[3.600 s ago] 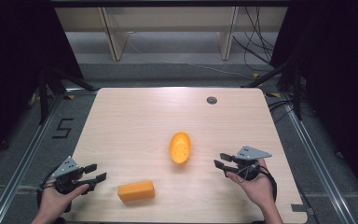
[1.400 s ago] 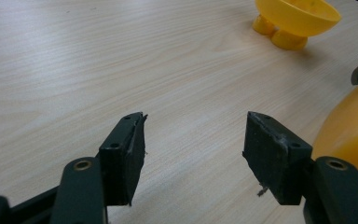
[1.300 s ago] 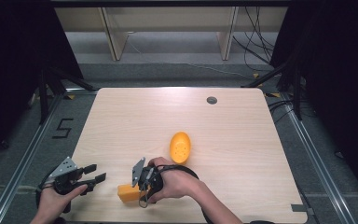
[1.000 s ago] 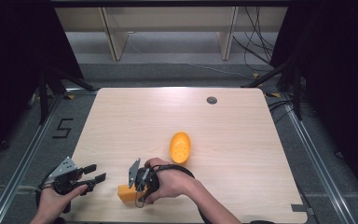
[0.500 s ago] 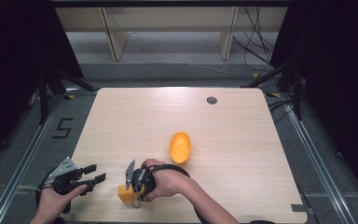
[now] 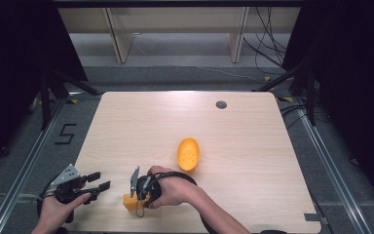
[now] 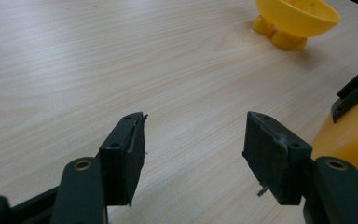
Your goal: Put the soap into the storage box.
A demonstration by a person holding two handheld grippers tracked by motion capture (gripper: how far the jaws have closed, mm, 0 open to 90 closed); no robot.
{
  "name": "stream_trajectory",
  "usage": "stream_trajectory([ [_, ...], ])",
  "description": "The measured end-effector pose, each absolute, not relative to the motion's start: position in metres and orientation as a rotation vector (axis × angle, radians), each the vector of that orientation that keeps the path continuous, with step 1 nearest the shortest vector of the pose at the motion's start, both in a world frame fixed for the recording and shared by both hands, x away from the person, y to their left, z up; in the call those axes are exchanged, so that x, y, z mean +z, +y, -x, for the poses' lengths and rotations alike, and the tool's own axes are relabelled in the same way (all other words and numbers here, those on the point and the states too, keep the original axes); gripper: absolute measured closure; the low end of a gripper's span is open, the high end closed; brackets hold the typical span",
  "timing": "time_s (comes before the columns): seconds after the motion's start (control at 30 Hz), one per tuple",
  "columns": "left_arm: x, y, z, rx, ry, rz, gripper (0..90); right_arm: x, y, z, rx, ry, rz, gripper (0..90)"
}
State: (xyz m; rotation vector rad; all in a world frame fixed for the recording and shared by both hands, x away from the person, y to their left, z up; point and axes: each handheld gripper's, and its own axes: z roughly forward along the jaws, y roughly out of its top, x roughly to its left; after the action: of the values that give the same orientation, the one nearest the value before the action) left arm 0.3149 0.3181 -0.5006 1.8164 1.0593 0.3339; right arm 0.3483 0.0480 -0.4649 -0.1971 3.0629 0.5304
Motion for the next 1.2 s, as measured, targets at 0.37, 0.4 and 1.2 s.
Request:
stream_trajectory([
  [0.37,-0.499,0.319,-0.314,0.35,1.068,-1.828,38.1,-0.448,0.04,-0.348,0.597,3.061,-0.045,61.6],
  [0.4,-0.5,0.319,-0.315,0.344,1.049,-1.819,38.1,-0.446,0.038,-0.348,0.606,3.065,-0.076,61.6],
  [1.2,-0.5,0.32,-0.315,0.347,1.056,-1.822,38.1,-0.426,0.0,-0.354,0.696,2.961,-0.733,61.6],
])
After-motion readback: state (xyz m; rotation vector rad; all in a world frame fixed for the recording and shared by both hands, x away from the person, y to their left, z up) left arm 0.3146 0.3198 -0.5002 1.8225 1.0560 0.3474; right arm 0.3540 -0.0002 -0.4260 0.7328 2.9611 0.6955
